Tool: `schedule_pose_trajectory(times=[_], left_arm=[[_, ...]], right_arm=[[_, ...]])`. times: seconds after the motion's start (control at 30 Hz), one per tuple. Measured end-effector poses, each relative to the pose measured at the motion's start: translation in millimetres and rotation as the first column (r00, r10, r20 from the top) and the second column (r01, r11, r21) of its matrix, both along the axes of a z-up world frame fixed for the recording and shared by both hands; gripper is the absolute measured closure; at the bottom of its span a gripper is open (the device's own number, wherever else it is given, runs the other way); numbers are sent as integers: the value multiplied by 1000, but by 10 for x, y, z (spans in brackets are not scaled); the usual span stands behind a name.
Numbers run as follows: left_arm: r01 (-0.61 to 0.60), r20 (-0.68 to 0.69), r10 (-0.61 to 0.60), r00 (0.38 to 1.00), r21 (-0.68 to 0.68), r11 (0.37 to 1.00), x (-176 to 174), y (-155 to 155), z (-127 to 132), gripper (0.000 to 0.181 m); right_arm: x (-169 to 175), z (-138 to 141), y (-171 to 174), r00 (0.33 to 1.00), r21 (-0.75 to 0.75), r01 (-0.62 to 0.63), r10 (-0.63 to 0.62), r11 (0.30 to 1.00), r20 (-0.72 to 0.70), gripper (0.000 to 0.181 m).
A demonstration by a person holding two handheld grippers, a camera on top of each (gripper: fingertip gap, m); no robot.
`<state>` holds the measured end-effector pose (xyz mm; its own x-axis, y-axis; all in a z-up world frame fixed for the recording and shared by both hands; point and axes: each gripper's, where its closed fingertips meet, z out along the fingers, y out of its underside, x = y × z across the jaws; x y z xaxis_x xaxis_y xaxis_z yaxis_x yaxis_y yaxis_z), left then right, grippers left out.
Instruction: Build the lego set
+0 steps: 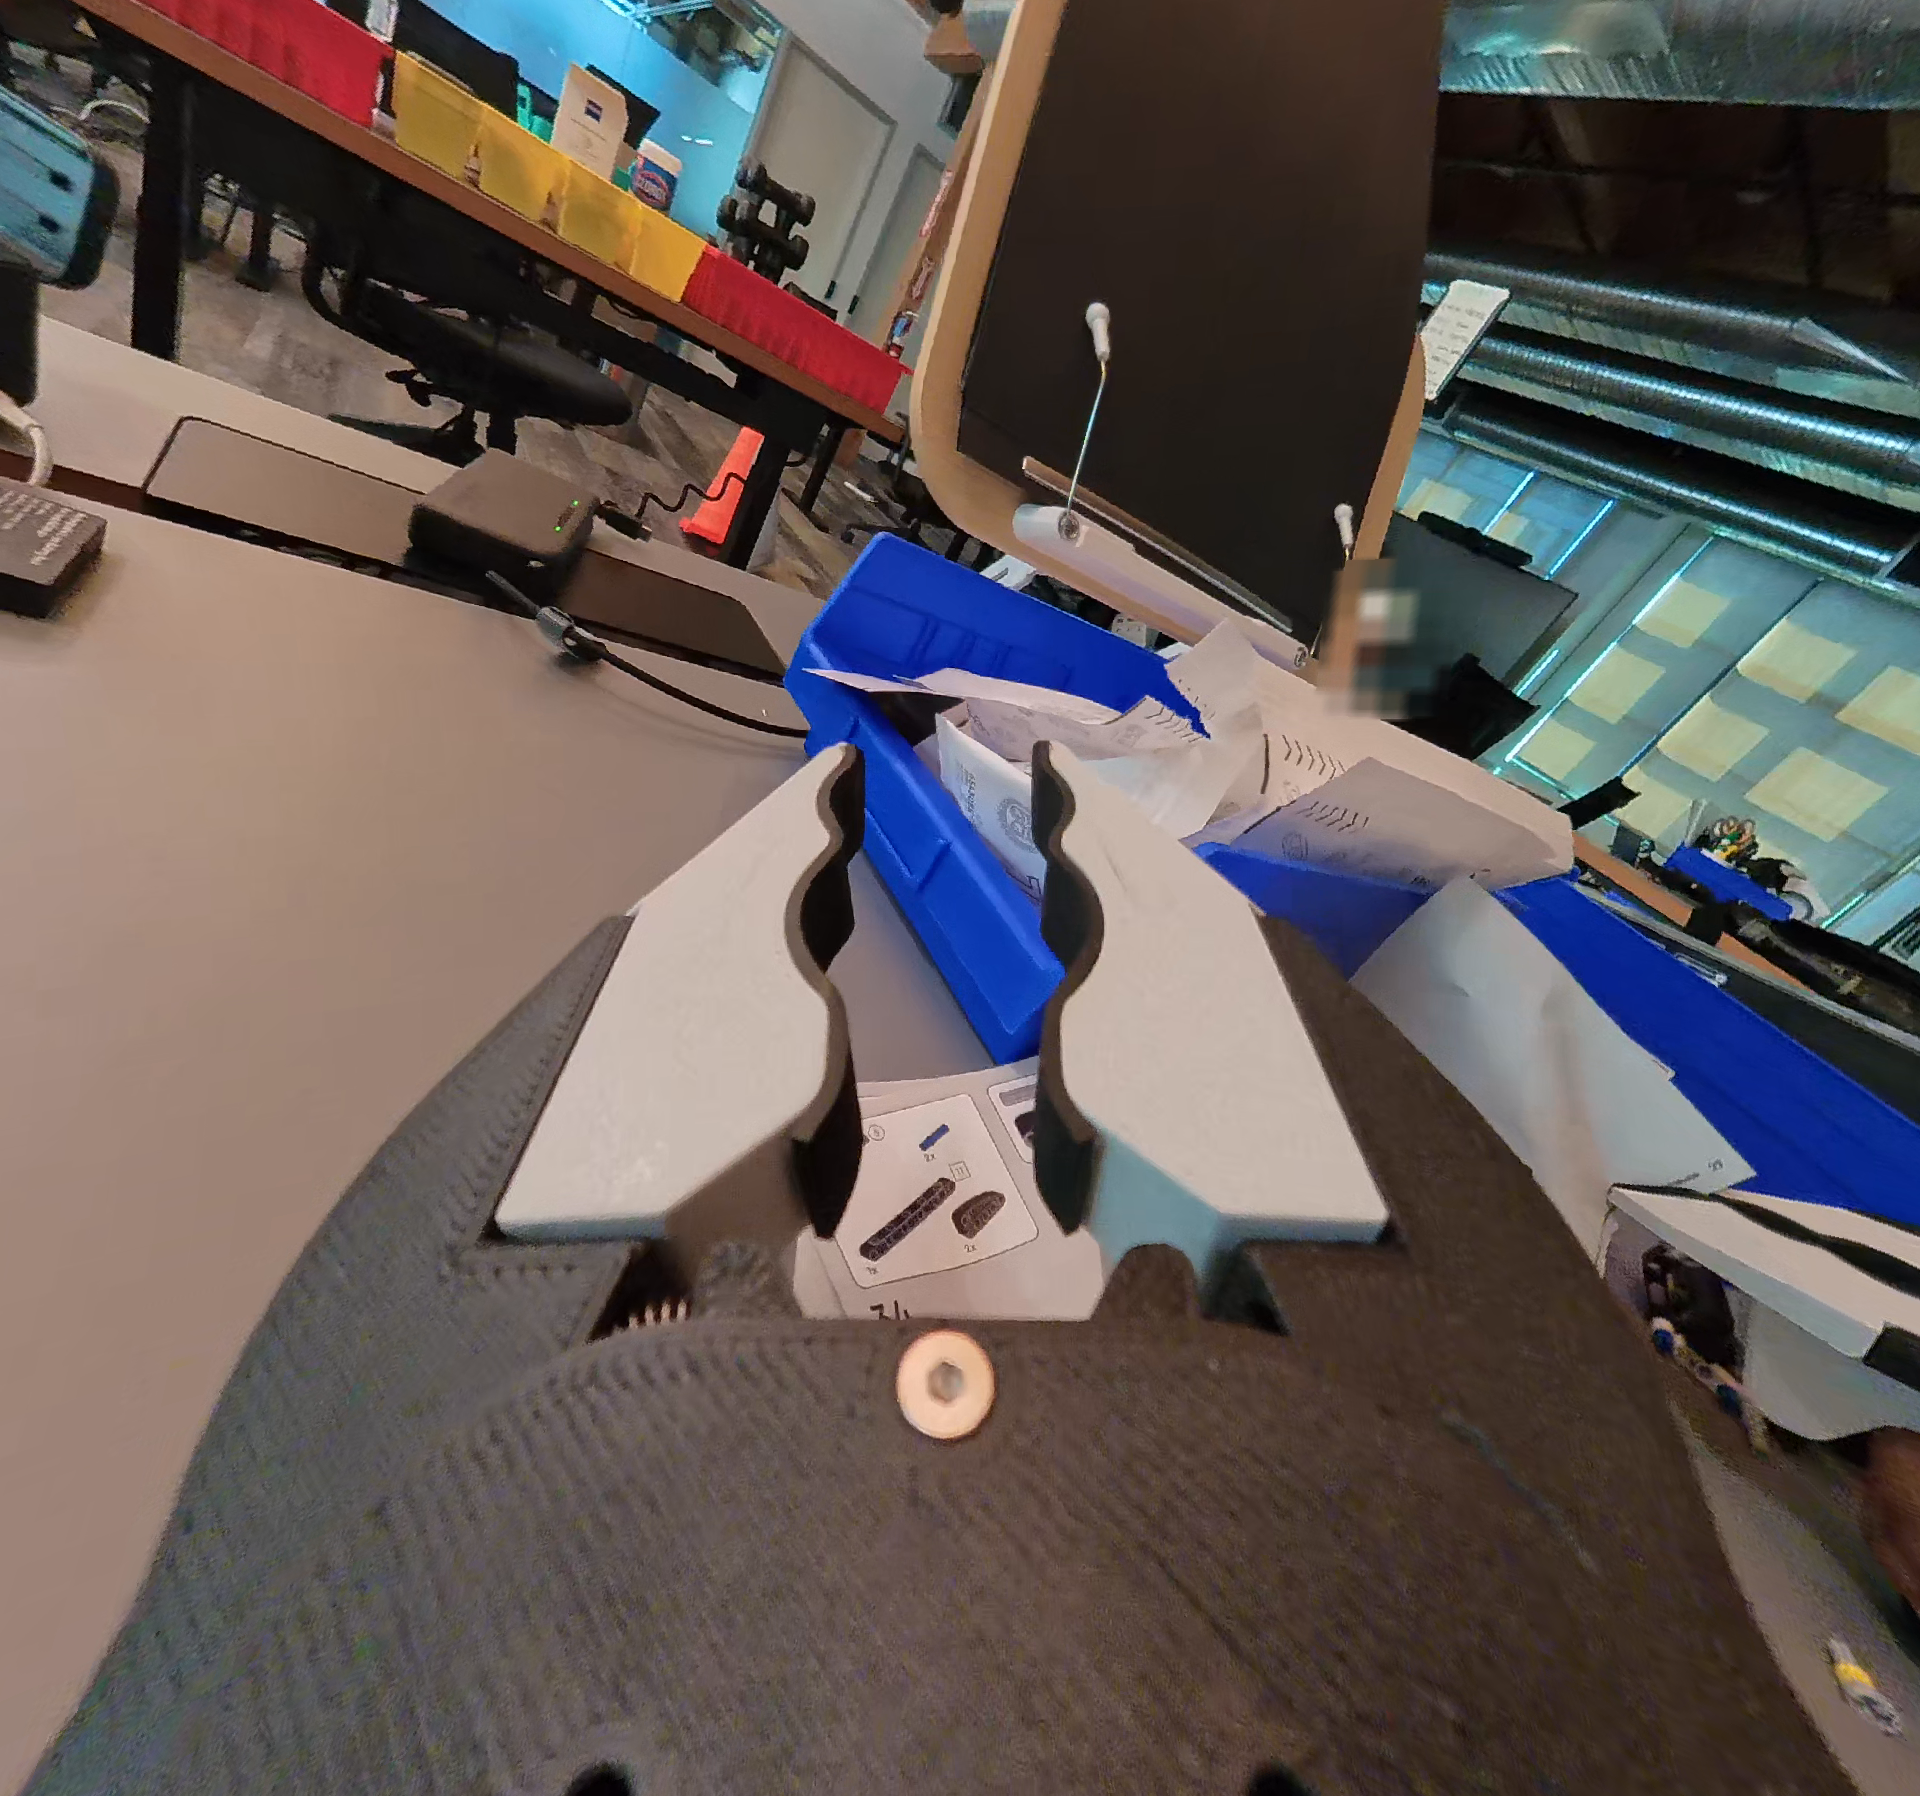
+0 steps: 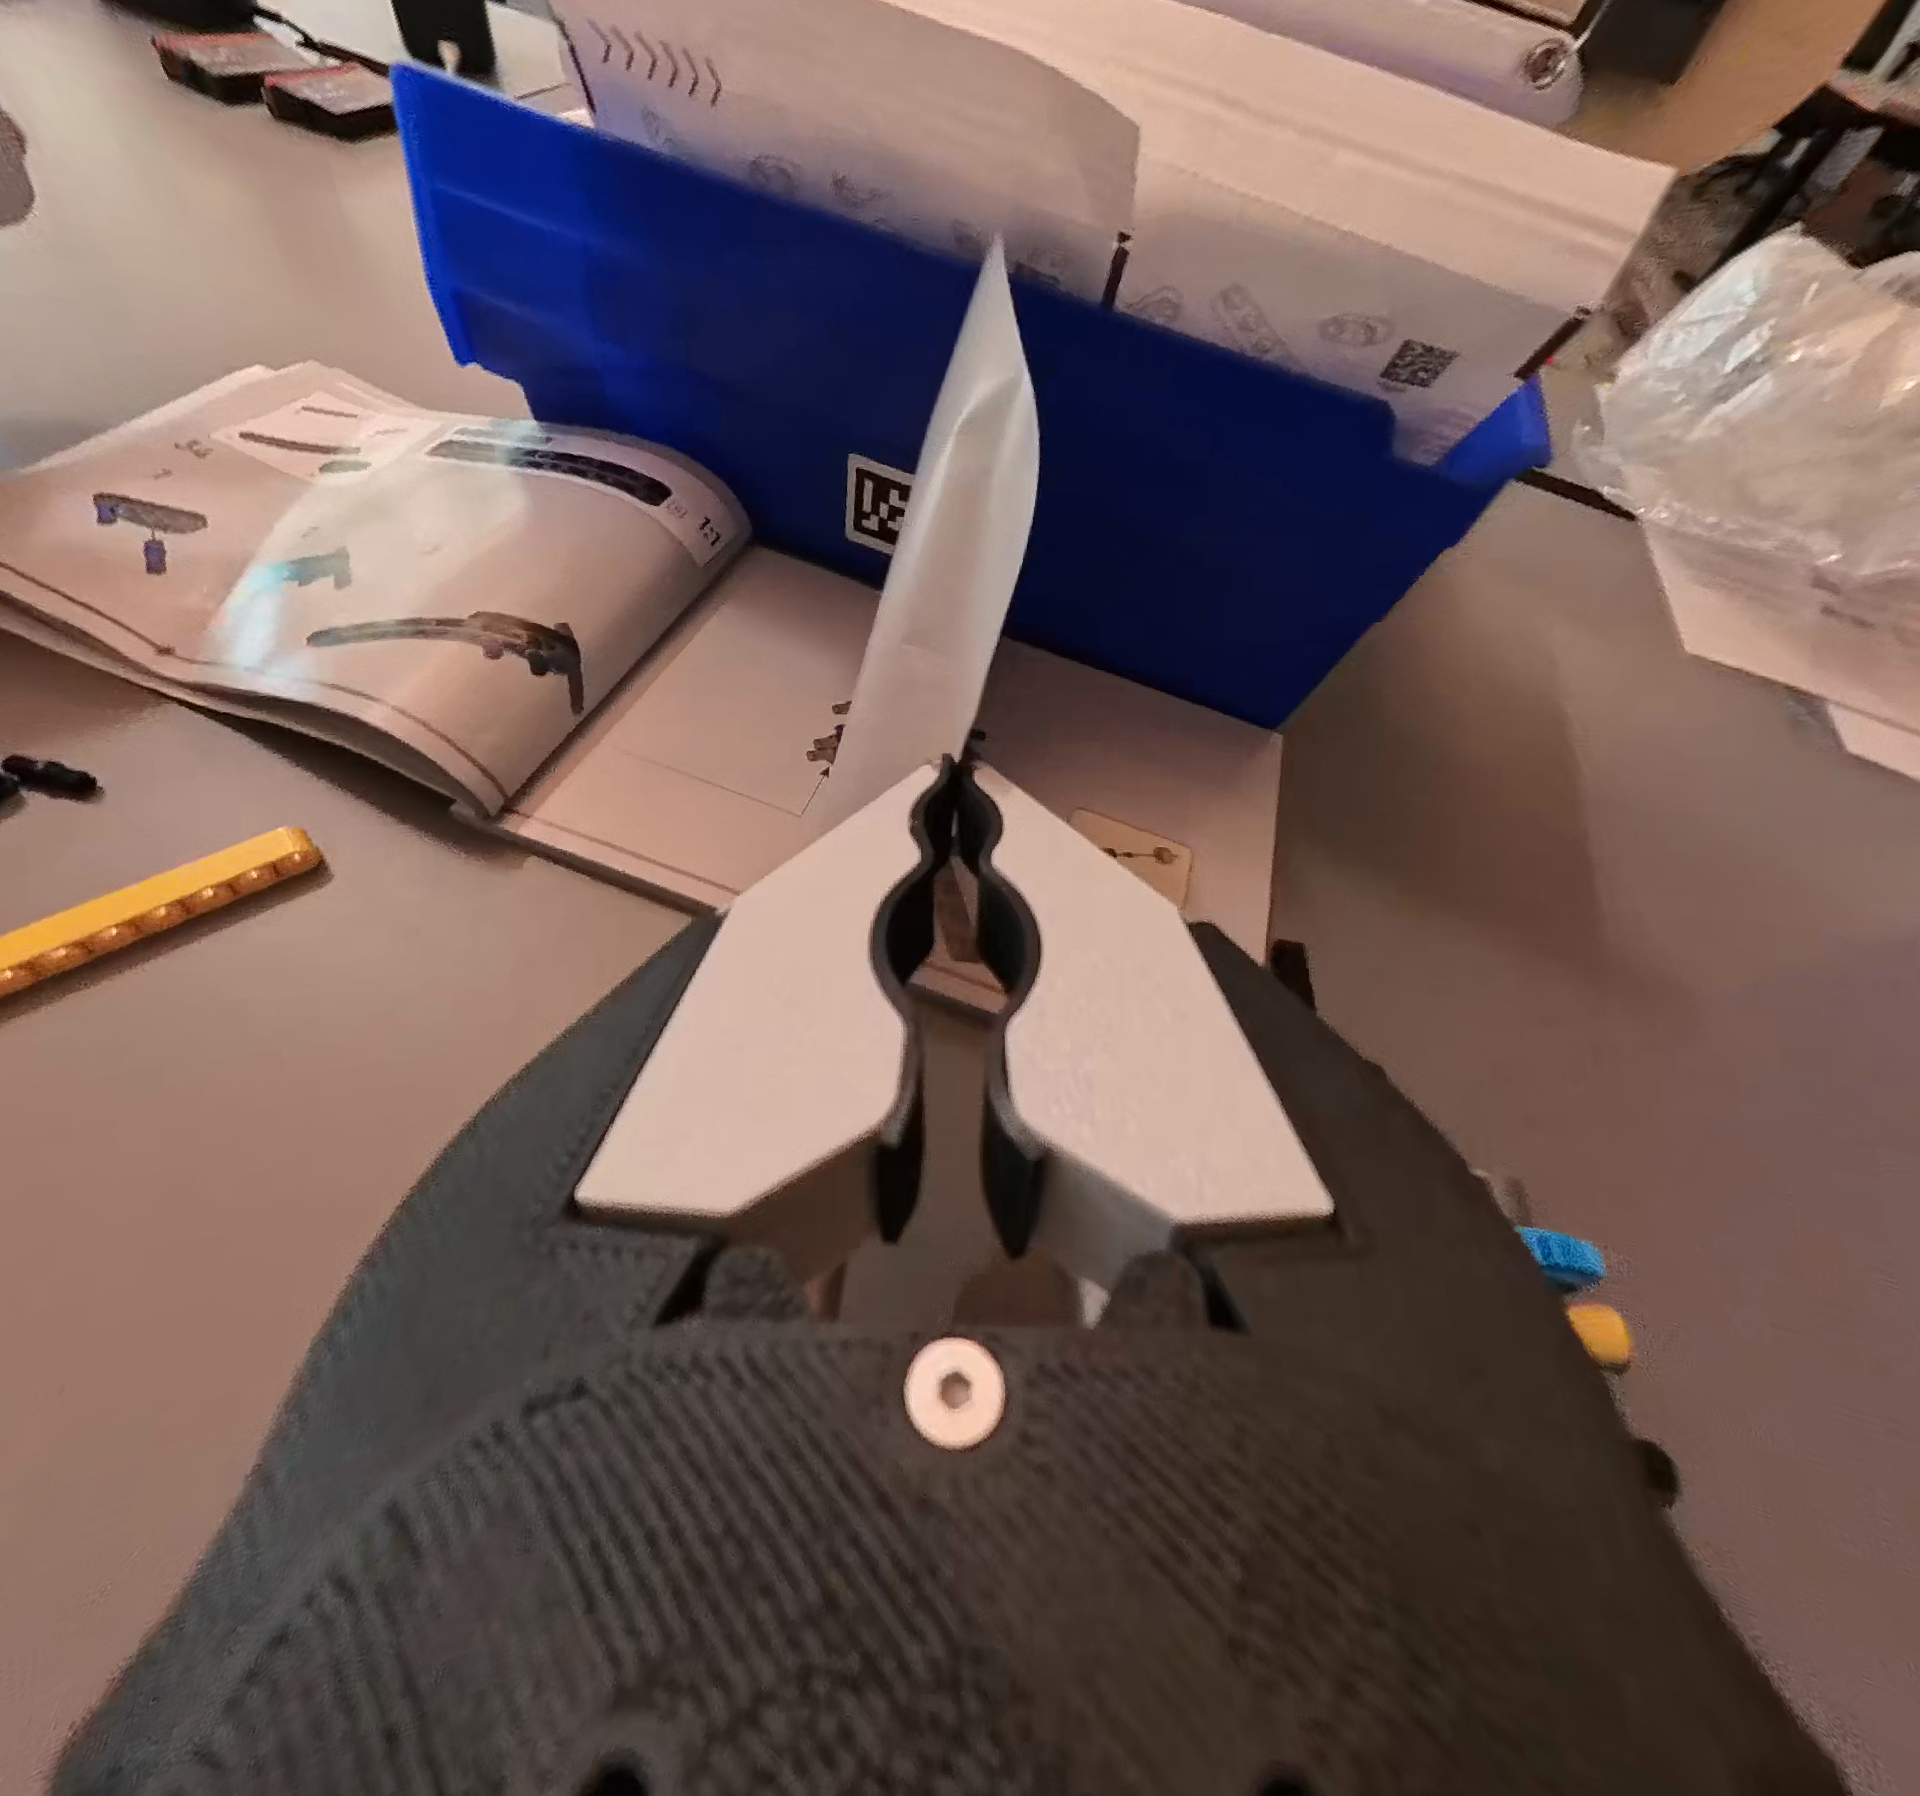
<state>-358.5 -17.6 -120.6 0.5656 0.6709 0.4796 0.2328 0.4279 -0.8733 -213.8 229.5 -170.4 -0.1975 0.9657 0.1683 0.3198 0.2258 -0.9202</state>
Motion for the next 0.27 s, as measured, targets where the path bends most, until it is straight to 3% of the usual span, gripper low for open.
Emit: schedule_pose_trajectory(times=[0.27], left_arm=[[4, 19, -5, 1000, 35, 999, -44, -34, 2, 151]], right_arm=[[31, -22, 204, 996, -19, 91, -91, 996, 19, 181]])
